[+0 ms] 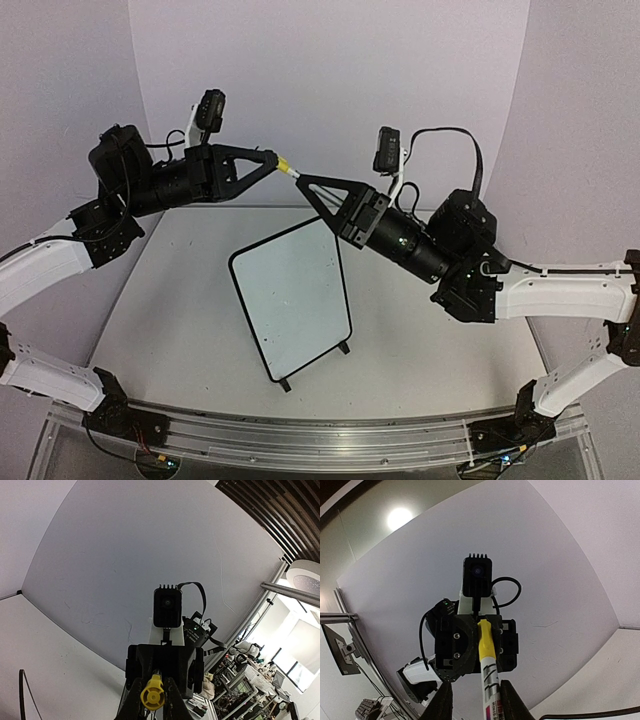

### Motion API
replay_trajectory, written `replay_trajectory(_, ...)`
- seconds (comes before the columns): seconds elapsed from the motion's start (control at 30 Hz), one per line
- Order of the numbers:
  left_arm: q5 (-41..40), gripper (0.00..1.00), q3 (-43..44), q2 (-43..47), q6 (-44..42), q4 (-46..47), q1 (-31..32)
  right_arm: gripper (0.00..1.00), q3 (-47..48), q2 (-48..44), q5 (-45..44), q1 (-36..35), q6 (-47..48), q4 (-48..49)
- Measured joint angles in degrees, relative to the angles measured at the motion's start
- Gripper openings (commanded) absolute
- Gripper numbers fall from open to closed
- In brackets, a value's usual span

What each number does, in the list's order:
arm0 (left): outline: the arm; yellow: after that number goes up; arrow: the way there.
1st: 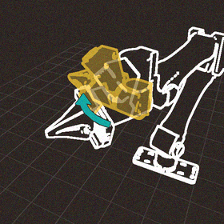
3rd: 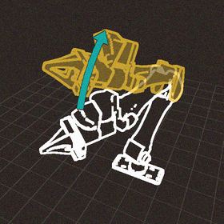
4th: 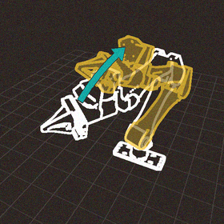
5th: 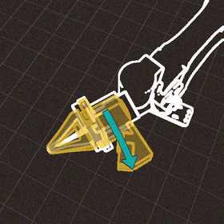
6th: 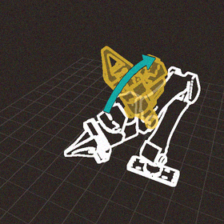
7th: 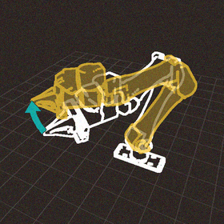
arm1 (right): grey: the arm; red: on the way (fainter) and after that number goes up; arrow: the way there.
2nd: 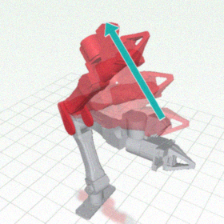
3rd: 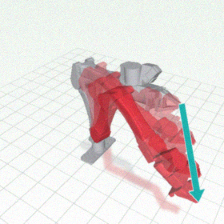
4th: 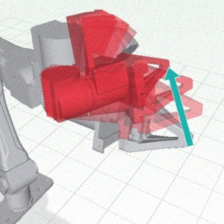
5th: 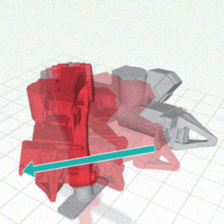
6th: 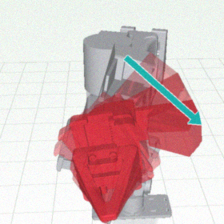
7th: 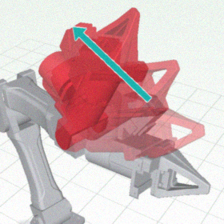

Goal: Write a sentence on the whiteboard
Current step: Open the pen cap.

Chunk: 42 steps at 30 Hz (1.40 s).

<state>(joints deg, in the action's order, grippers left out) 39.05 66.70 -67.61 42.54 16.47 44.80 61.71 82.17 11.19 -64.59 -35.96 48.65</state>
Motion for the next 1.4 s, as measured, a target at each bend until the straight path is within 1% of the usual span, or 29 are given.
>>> replay_trajectory(0.3, 0.41, 0.00, -0.03, 0.17, 0.02, 0.06, 0.00, 0.13, -0.23, 0.00, -1.37, -0.01, -0.12, 0.46)
replay_trajectory(0.47, 0.47, 0.00, -0.48, 0.42, 0.12, -0.20, 0.04, 0.01, -1.09, 0.00, -1.73, -0.05, -0.16, 1.18)
replay_trajectory(0.5, 0.48, 0.00, -0.50, 0.49, 0.27, -0.36, 0.04, 0.00, -1.13, 0.00, -1.70, -0.06, -0.13, 1.23)
replay_trajectory(0.8, -0.82, 0.00, -0.91, 1.09, 0.53, -1.49, 0.31, 0.00, -2.00, -0.09, -2.62, -0.12, -0.32, 1.50)
replay_trajectory(1.03, -3.76, 0.00, -2.71, 2.33, 0.17, -6.78, 1.99, 0.00, -8.57, -4.08, -6.40, -1.36, -0.09, 0.70)
replay_trajectory(1.1, -6.89, 0.00, -2.70, 3.25, -0.47, -7.49, 0.60, 0.00, -10.02, -6.18, -8.44, -1.22, 0.25, -0.78)
replay_trajectory(1.2, -12.54, 0.00, -2.16, 6.26, -0.62, -7.36, -4.34, 0.00, -11.09, -9.92, -10.94, -0.75, 0.78, -2.58)
replay_trajectory(1.33, -16.79, 0.00, -0.66, 9.15, -0.29, -6.54, -8.63, 0.00, -11.72, -13.91, -12.73, -0.53, 1.53, -3.55)
replay_trajectory(1.4, -18.20, 0.00, 0.88, 9.44, -0.65, -8.04, -9.55, 0.00, -12.00, -15.51, -13.24, -0.53, 2.20, -4.80)
